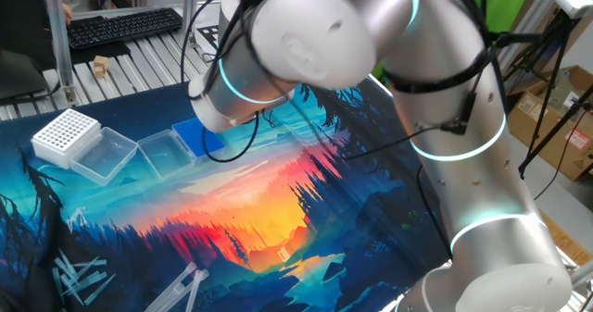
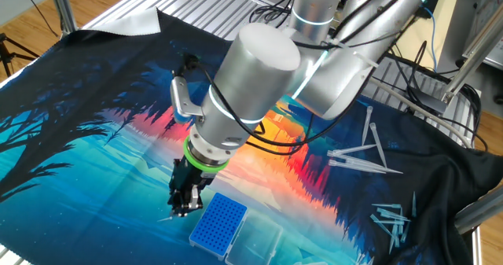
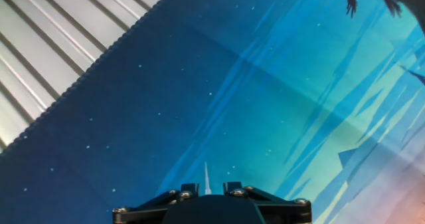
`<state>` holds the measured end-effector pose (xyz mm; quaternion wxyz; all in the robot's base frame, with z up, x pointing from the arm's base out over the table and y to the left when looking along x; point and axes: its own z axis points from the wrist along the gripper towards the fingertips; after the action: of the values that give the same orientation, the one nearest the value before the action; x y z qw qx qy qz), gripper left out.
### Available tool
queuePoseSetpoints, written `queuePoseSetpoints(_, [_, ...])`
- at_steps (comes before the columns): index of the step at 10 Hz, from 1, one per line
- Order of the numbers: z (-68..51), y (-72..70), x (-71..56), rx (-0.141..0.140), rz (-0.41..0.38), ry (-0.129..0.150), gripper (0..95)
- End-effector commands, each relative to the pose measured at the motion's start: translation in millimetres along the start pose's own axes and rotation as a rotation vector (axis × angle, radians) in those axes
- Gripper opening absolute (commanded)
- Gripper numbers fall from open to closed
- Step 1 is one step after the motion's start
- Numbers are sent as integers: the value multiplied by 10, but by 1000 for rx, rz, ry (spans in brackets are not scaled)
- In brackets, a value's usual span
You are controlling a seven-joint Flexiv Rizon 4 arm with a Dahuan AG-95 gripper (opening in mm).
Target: Insert a small pipette tip into the holder for small pipette tips
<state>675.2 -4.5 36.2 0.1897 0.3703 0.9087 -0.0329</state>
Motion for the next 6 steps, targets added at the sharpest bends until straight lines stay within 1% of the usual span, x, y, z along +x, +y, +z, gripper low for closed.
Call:
queuePoseSetpoints(1, [27, 18, -21, 1, 2, -5, 380])
queuePoseSetpoints(6, [113, 22, -31, -4, -6, -7, 380])
